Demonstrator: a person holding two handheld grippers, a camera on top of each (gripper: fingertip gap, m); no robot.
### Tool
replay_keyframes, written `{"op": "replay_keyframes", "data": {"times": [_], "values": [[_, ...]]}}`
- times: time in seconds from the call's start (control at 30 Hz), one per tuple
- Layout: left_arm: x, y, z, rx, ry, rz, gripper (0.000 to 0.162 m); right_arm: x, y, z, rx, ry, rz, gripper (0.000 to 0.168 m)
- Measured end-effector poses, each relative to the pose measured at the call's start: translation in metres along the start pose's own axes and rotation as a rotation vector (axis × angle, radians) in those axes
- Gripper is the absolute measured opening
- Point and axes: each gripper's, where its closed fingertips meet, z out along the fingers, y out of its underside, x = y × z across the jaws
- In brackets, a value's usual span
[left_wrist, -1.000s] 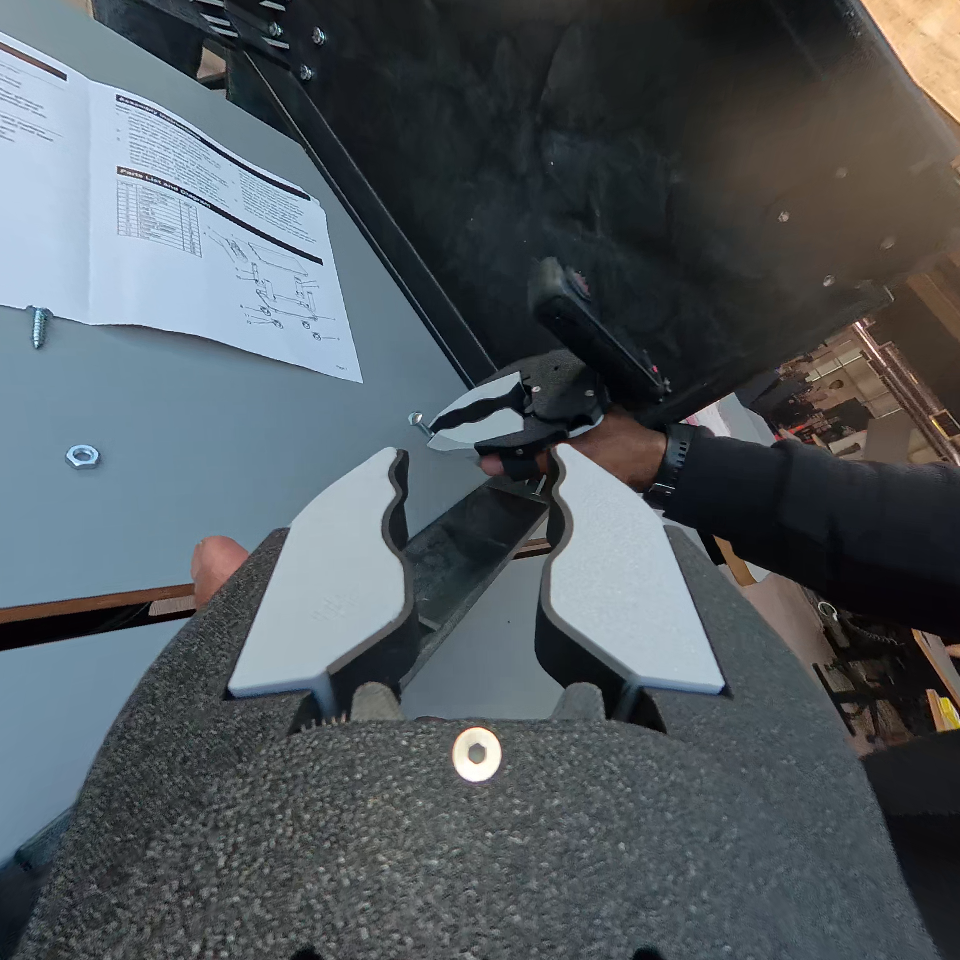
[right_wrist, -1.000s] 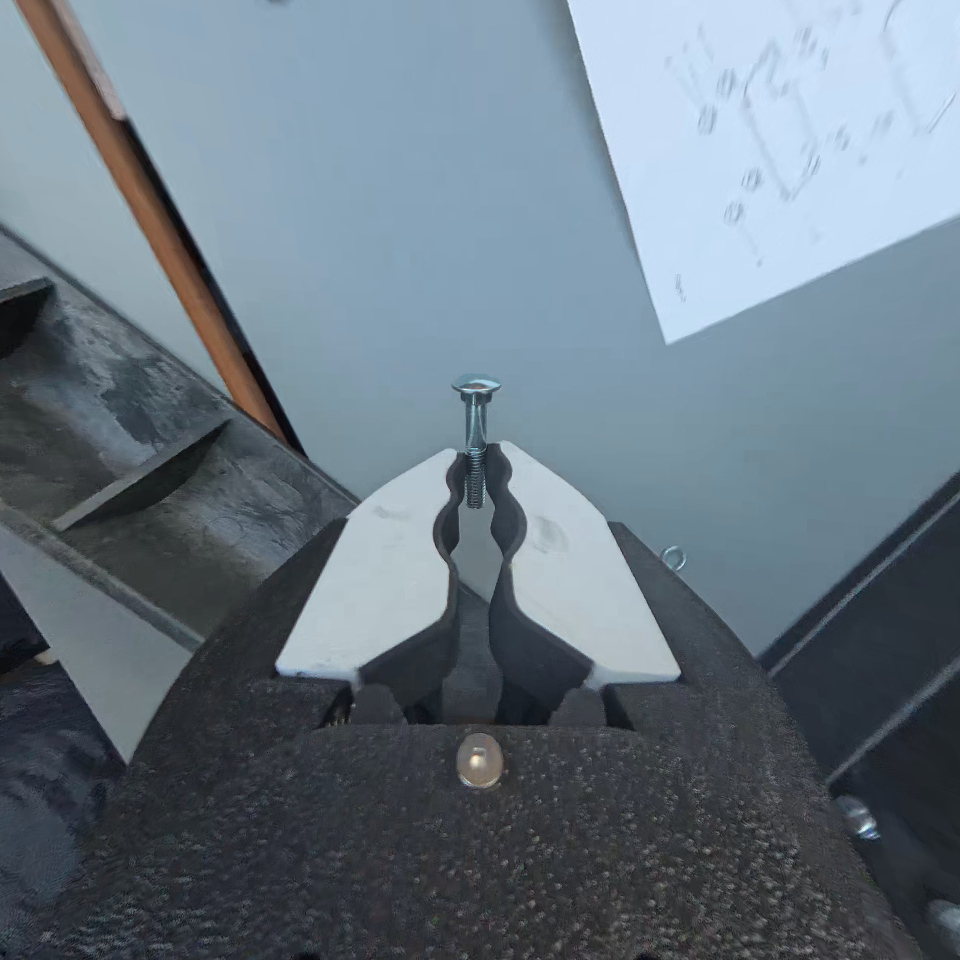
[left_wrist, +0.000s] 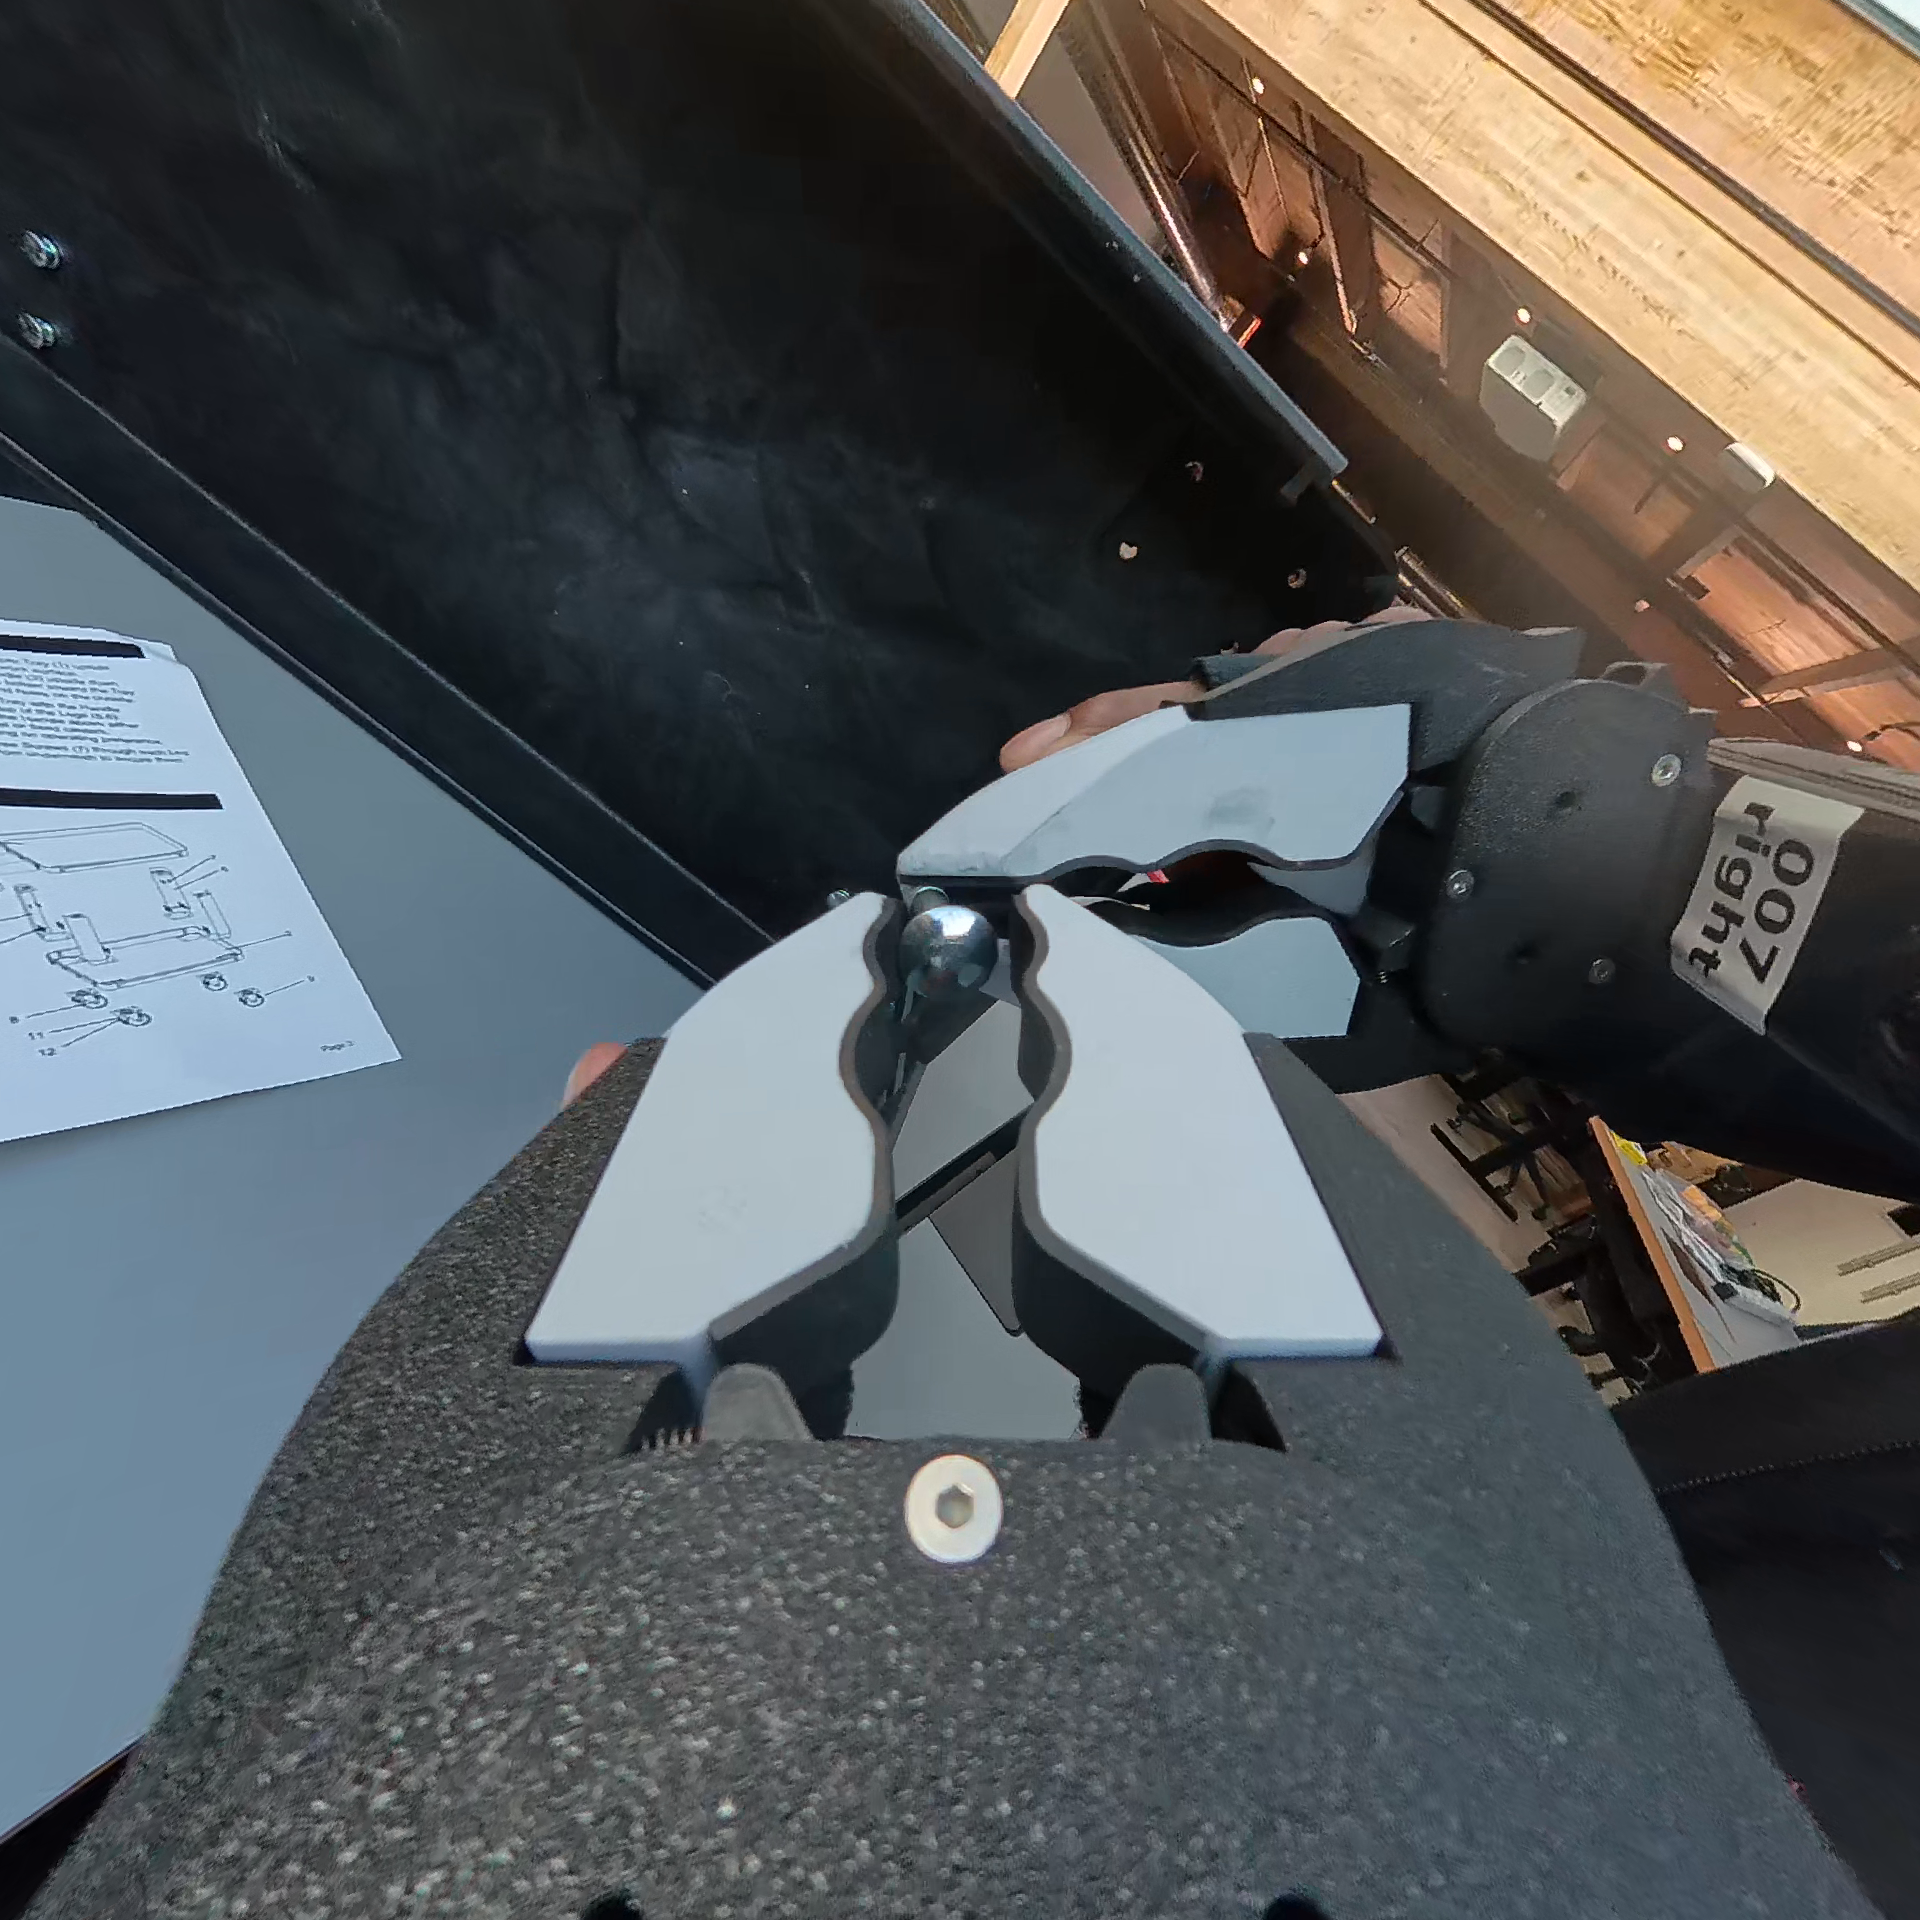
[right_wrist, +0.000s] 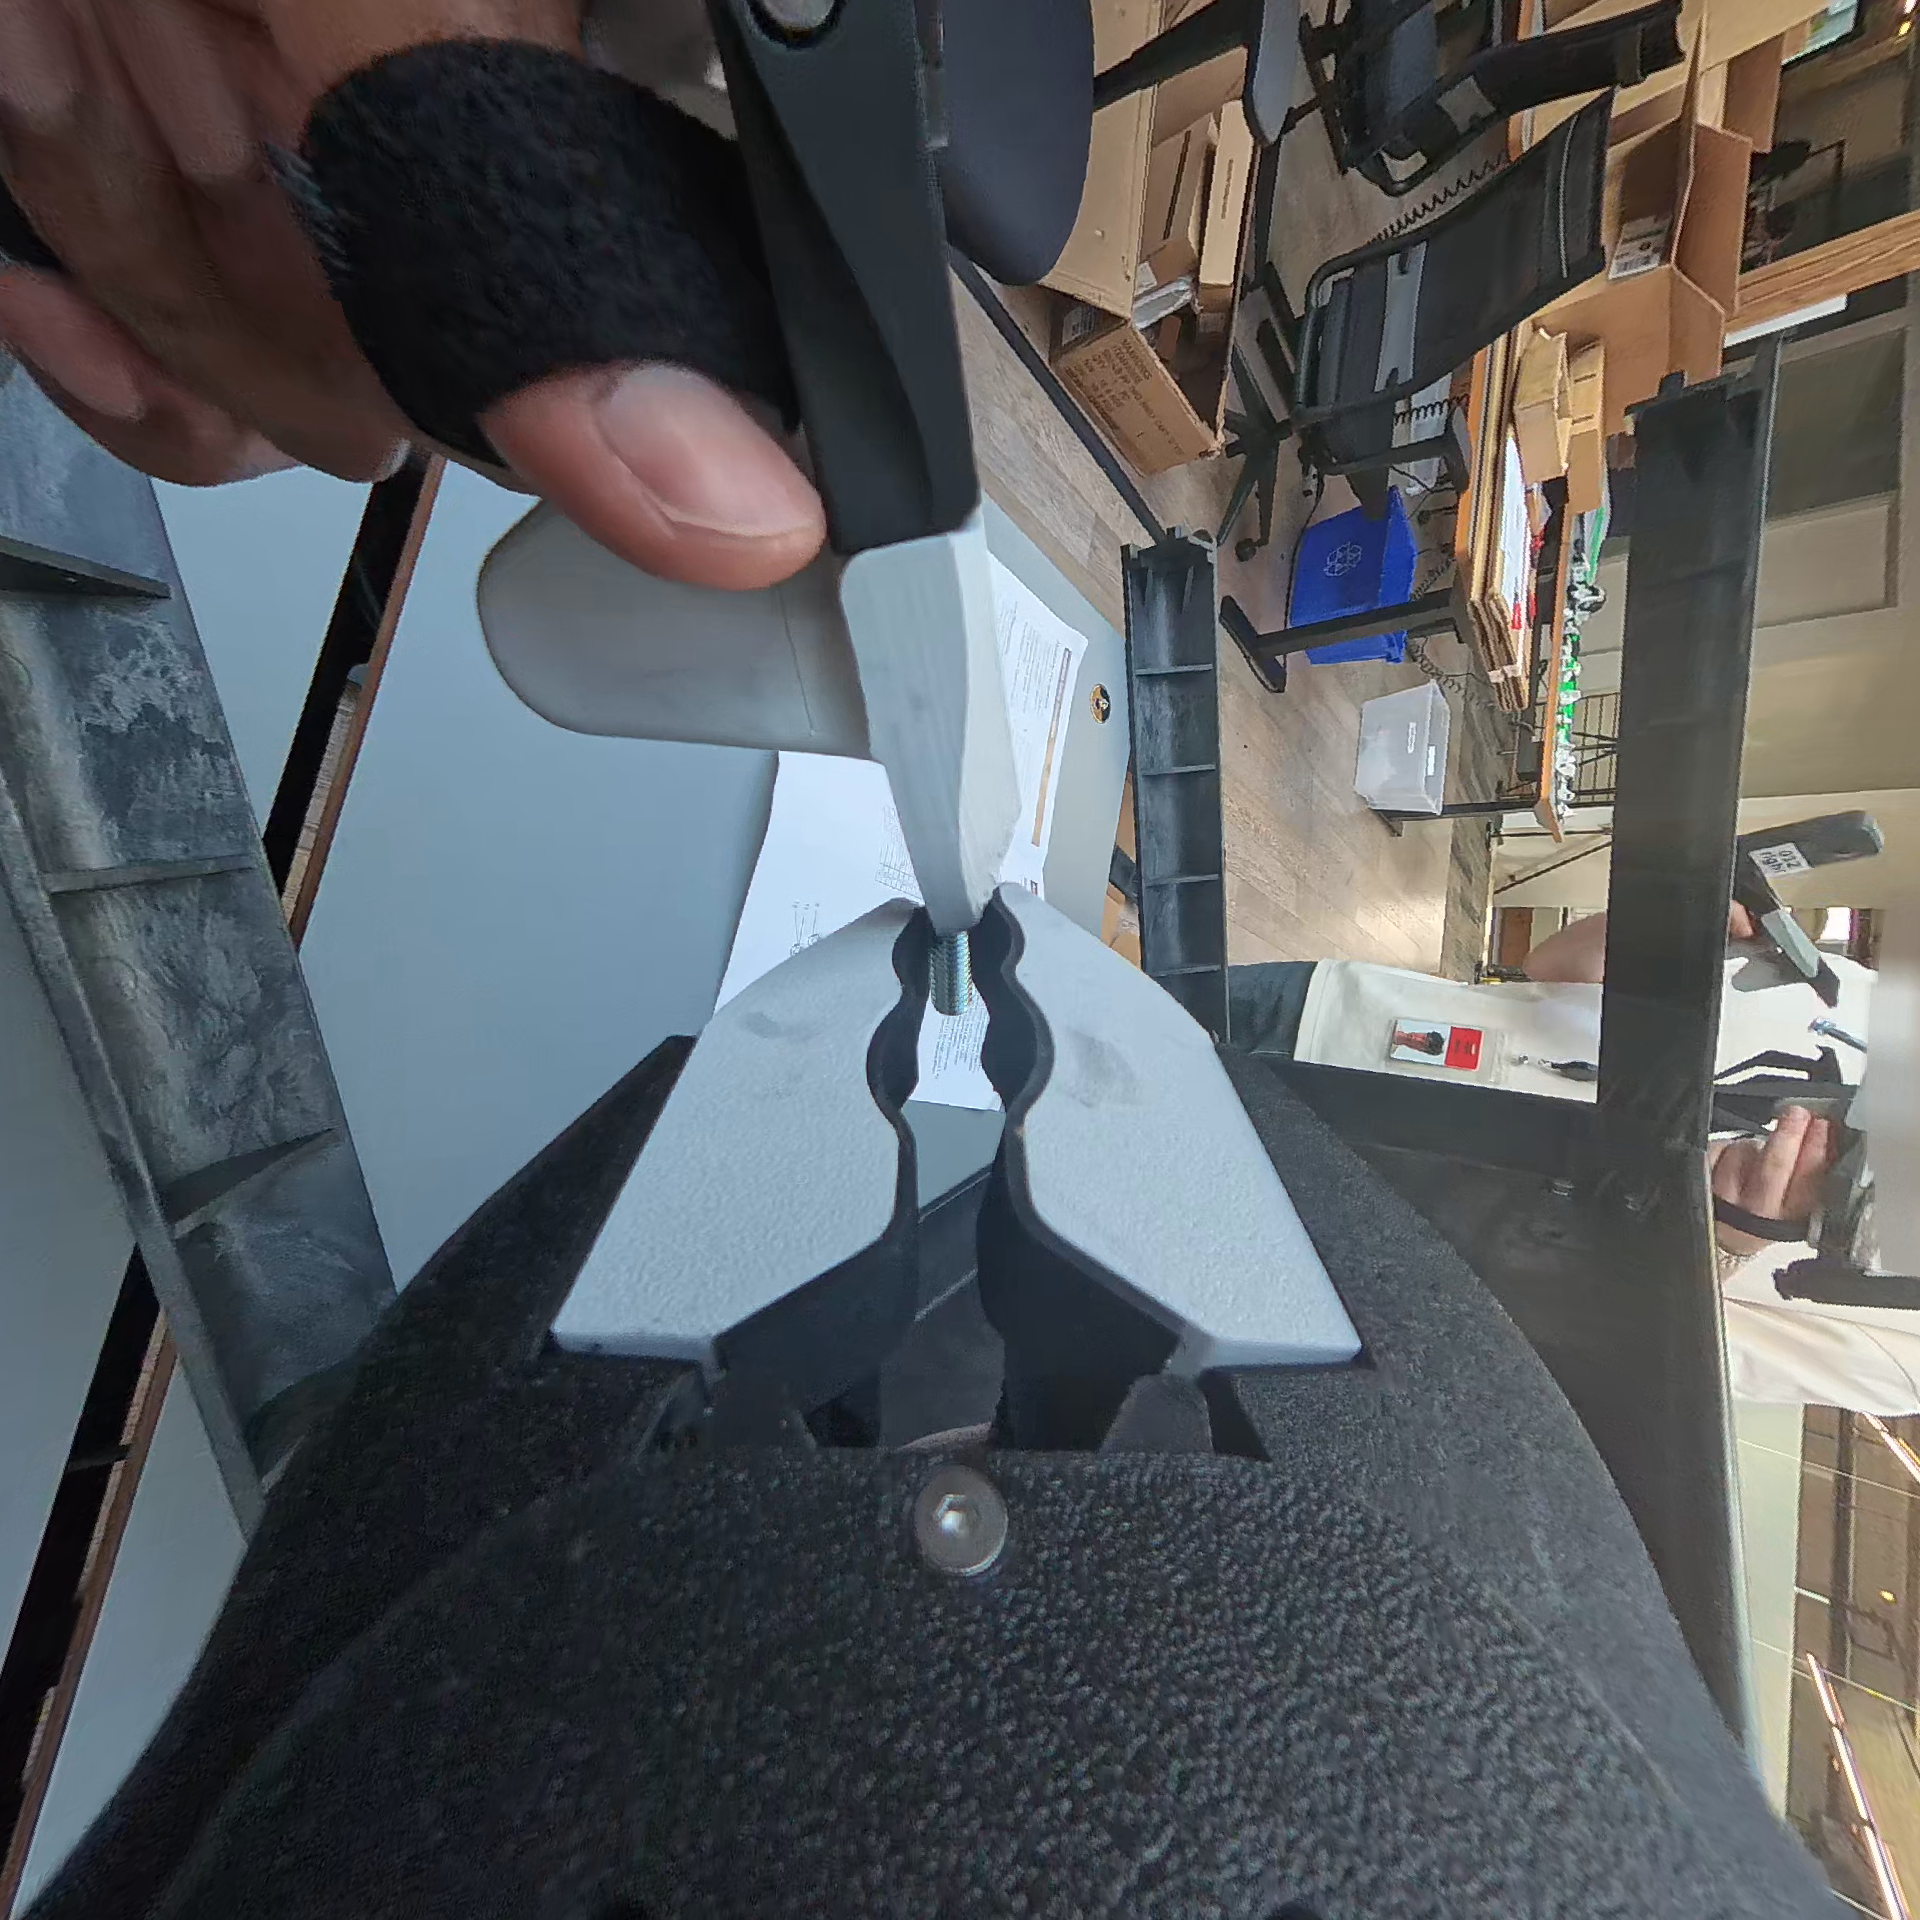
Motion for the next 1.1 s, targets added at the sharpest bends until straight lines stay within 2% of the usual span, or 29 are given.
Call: {"op": "replay_keyframes", "data": {"times": [0.27,0.4,0.57,0.67,0.93,1.1], "values": [[0.007,-0.004,-0.007,0.041,-0.013,-0.052,0.016,0.004,-0.009,-0.008,-0.007,0.056,0.038,0.008],[0.011,-0.008,-0.009,0.074,-0.01,-0.075,0.016,0.008,-0.01,-0.012,-0.002,0.108,0.157,0.009],[0.016,-0.014,-0.009,0.159,0.038,-0.228,0.016,0.017,-0.008,-0.022,-0.008,0.196,0.334,0.011],[0.013,-0.017,-0.012,0.191,0.051,-0.302,0.016,0.025,0.001,-0.034,-0.026,0.269,0.432,0.01],[0.01,-0.021,-0.027,0.203,0.053,-0.285,0.016,0.034,0.039,-0.07,-0.059,0.334,0.717,0.007],[0.014,-0.022,-0.036,0.218,0.046,-0.248,0.016,0.073,0.051,-0.117,-0.054,0.476,0.795,0.0]]}}
